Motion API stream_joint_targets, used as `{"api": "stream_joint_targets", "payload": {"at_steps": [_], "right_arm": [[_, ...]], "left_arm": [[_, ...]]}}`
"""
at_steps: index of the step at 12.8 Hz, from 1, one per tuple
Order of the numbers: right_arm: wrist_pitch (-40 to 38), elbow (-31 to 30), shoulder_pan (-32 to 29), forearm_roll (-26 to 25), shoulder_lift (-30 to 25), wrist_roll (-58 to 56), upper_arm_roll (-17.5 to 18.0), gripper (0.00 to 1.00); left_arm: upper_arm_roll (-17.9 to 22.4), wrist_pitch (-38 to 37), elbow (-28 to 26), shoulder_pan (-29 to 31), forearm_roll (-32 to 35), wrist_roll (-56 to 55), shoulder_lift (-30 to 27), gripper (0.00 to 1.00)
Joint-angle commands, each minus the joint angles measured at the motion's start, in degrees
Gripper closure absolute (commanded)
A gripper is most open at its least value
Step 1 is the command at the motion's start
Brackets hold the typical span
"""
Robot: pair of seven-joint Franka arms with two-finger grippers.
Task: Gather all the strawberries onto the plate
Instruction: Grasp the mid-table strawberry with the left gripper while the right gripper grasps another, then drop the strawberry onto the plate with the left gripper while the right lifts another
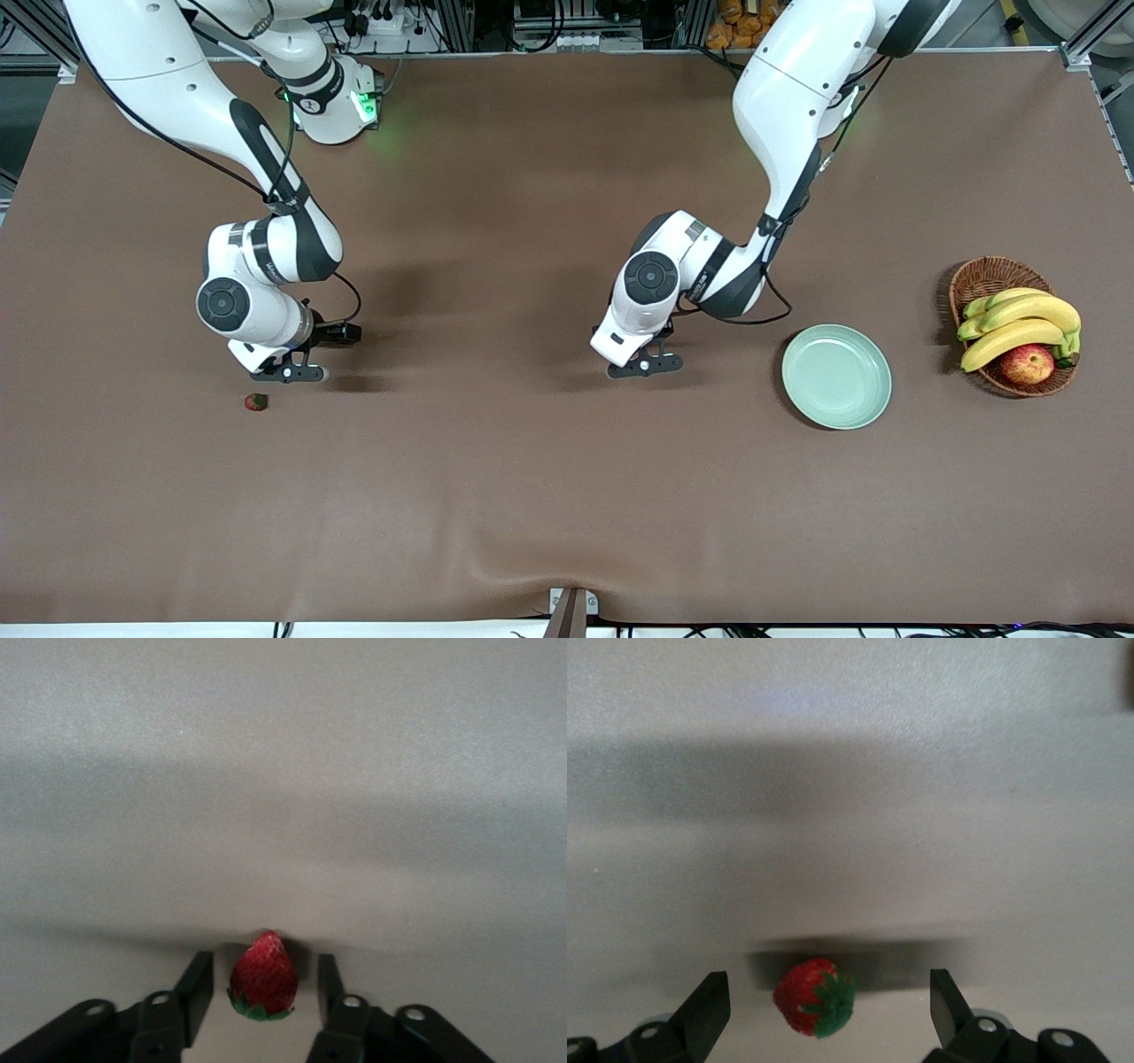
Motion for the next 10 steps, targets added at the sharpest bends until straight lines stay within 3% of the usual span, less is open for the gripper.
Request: {"api": "stream_joint_targets", "payload": {"at_steps": [1, 7, 8, 9, 10], "right_arm": [[0.7, -0.7, -0.5, 2.0, -0.1, -0.4, 0.8, 0.0], [-0.7, -0.7, -0.4, 2.0, -0.3, -0.5, 0.8, 0.0], [-1.2, -0.7, -0.4, 2.0, -0.4, -0.5, 0.8, 0.13], [-1.4, -0.7, -0.4, 2.0, -0.6, -0.6, 0.8, 0.4], [-1.4, -0.7, -0.4, 2.0, -0.6, -0.6, 0.8, 0.69]], "left_arm": [[0.3, 0.5, 2.0, -0.4, 1.2, -2.1, 0.6, 0.55], [0.4, 0.5, 1.5, -0.2, 1.4, -1.9, 1.9, 0.62], [0.5, 0.5, 1.5, -0.2, 1.5, -1.9, 2.1, 0.62], [0.5, 0.4, 1.5, -0.2, 1.5, -1.9, 2.1, 0.71], [0.5, 0.3, 1.5, 0.0, 1.5, -1.9, 1.7, 0.87]]}}
